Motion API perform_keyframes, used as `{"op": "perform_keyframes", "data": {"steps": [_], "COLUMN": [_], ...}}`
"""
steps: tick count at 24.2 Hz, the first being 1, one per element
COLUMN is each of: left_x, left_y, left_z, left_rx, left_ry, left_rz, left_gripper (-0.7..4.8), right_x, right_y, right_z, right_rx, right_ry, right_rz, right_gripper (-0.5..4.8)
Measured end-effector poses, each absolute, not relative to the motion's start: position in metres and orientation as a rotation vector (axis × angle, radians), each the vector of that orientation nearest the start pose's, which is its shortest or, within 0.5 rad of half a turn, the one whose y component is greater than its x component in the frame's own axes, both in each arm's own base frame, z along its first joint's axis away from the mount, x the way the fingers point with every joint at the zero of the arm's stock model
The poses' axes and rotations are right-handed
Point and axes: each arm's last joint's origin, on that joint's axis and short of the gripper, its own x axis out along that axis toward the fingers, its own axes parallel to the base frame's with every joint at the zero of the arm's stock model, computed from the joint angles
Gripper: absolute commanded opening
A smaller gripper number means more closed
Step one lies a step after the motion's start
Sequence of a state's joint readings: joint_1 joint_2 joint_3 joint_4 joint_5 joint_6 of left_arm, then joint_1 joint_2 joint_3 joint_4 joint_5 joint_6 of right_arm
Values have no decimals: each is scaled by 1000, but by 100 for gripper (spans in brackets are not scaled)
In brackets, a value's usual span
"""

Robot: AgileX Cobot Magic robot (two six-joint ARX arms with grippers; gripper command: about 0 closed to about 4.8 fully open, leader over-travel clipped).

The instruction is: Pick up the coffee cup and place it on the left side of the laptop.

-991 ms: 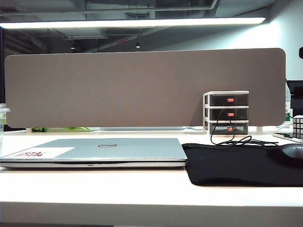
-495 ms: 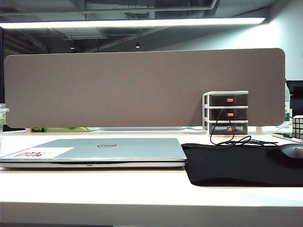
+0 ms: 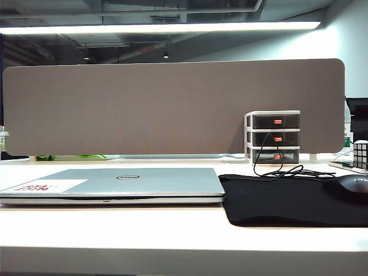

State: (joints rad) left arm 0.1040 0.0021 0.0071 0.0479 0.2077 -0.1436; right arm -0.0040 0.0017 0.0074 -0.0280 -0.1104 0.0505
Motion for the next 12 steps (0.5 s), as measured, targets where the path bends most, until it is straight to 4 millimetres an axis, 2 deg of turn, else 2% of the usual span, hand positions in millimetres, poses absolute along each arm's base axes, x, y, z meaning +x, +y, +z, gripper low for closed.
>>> {"op": "perform_keyframes", "data": {"steps": [3, 12], "left_x": [97, 97], "left_y": [-1, -7], "left_z": [170, 170], "left_rx": [-103, -38], "left_ry": [-50, -51], "left_rz": [-63, -99], "left_gripper": [-5, -5], "right_x": [97, 97], "right_y": [1, 0], "right_z": [163, 171], "right_rx": [-1, -53], "right_ry": [22, -62], "right_rz": [28, 22], "right_gripper": [-1, -1]}}
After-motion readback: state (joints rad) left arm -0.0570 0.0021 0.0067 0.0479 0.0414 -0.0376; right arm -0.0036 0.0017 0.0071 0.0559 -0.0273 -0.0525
